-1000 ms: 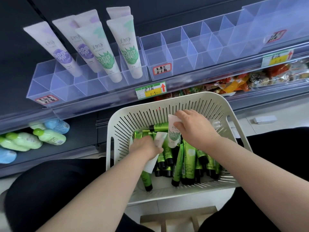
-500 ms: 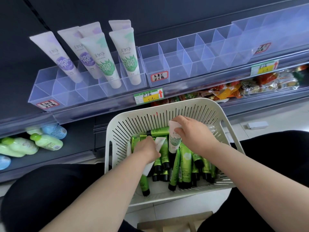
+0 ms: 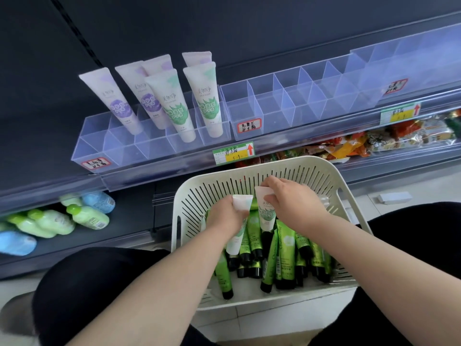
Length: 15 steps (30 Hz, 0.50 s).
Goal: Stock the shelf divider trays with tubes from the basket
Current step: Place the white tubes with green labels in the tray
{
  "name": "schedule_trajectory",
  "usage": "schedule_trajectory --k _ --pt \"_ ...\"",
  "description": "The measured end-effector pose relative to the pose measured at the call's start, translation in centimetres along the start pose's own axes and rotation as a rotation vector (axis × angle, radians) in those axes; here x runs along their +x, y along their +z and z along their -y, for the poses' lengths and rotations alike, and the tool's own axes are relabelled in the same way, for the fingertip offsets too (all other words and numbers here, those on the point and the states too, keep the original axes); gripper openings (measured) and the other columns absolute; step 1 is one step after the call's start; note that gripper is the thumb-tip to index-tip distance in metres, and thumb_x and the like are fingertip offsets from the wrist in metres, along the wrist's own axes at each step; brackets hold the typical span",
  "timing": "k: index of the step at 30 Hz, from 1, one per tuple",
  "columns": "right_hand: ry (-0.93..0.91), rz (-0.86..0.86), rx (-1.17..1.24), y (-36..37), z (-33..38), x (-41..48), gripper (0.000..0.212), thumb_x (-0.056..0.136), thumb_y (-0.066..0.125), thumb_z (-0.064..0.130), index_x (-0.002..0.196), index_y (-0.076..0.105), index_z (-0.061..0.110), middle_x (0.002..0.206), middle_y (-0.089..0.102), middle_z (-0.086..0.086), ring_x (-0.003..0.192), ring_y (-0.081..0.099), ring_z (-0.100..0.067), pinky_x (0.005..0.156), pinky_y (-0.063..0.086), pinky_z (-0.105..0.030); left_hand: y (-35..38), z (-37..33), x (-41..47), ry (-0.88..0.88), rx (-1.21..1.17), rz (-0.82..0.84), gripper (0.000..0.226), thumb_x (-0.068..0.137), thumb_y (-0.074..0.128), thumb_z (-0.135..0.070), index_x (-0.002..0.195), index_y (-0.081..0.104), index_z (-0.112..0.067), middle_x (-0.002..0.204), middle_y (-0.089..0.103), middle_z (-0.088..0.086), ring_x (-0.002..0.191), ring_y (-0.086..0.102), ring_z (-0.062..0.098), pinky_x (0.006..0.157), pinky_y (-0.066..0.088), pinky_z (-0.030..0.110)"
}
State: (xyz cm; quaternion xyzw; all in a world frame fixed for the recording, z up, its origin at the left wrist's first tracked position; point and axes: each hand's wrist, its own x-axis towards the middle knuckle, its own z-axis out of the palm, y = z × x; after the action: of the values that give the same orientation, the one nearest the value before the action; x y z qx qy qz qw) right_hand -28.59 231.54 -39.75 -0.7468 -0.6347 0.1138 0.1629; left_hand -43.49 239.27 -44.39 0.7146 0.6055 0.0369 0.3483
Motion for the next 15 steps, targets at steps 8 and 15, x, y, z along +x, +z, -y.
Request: schedule_trajectory --k 8,15 --pt "-0.052 -0.128 -0.027 -4.0 4.3 0.9 0.026 0.093 0.050 0.023 0.119 0.051 0.024 0.112 0.058 0.001 0.090 0.061 -0.029 0.066 0.049 -0.038 -6.9 -0.8 -2.1 0.196 -0.219 -0.267 0.012 0.087 0.065 -0.035 0.084 0.056 -0.027 0.076 0.060 -0.010 0.076 0.058 0.018 0.058 0.038 0.027" --pt "-0.172 -0.256 -0.095 -8.9 10.0 3.2 0.027 0.093 0.049 0.019 0.120 0.053 0.024 0.113 0.061 0.002 0.095 0.059 -0.026 0.062 0.037 -0.031 -16.0 -2.0 -4.6 0.340 -0.270 -0.499 0.008 0.086 0.067 -0.029 0.089 0.060 -0.027 0.082 0.062 -0.009 0.075 0.058 0.011 0.062 0.046 0.029"
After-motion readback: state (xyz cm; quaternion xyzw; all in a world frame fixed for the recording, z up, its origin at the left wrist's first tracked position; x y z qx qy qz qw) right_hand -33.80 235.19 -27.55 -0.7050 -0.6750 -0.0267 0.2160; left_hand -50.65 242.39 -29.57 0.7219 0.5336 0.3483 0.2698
